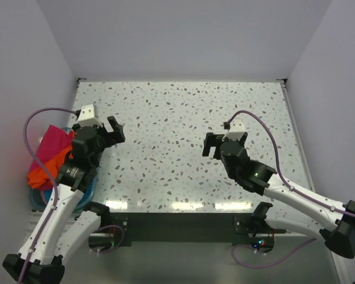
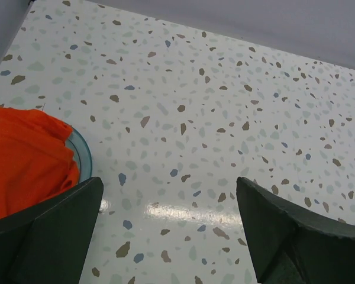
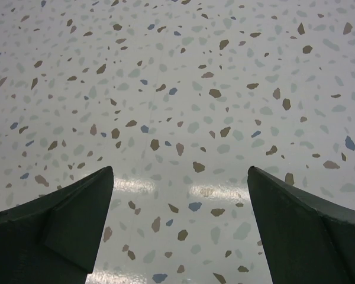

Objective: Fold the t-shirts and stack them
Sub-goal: Grab the tshirt from the pile

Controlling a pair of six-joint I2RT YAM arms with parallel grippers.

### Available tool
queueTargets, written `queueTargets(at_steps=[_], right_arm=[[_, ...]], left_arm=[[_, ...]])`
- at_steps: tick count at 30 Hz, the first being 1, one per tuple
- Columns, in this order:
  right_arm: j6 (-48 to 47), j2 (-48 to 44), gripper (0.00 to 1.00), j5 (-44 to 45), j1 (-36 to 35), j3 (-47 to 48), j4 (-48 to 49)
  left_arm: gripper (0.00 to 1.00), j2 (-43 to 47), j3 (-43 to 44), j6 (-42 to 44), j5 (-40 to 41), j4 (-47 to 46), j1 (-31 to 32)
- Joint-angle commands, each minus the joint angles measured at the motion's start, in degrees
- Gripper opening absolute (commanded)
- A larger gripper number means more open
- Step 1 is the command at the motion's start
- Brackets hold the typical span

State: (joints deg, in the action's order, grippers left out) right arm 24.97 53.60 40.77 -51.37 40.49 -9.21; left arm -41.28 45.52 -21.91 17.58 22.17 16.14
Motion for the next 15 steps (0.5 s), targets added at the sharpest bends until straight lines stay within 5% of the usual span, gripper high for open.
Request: queueTargets(at_steps=[1, 8, 15], right_arm=[[-0.71, -1.05, 0.99, 0.36, -0.13, 0.73, 2.36], [-2.90, -0.52, 0.99, -0.78, -0.13, 2.66, 0.43], [-2.91, 1.15, 0.99, -5.17, -0.13, 3.63, -1.42]], left_arm=[[1.00, -0.29, 1.42, -0.76, 1.93, 0.06, -0.32], [1.00, -3.10, 6.77, -4.98, 5.95, 6.37, -0.32], [1.00, -14.96, 15.65, -12.53, 26.25, 18.77, -3.39]])
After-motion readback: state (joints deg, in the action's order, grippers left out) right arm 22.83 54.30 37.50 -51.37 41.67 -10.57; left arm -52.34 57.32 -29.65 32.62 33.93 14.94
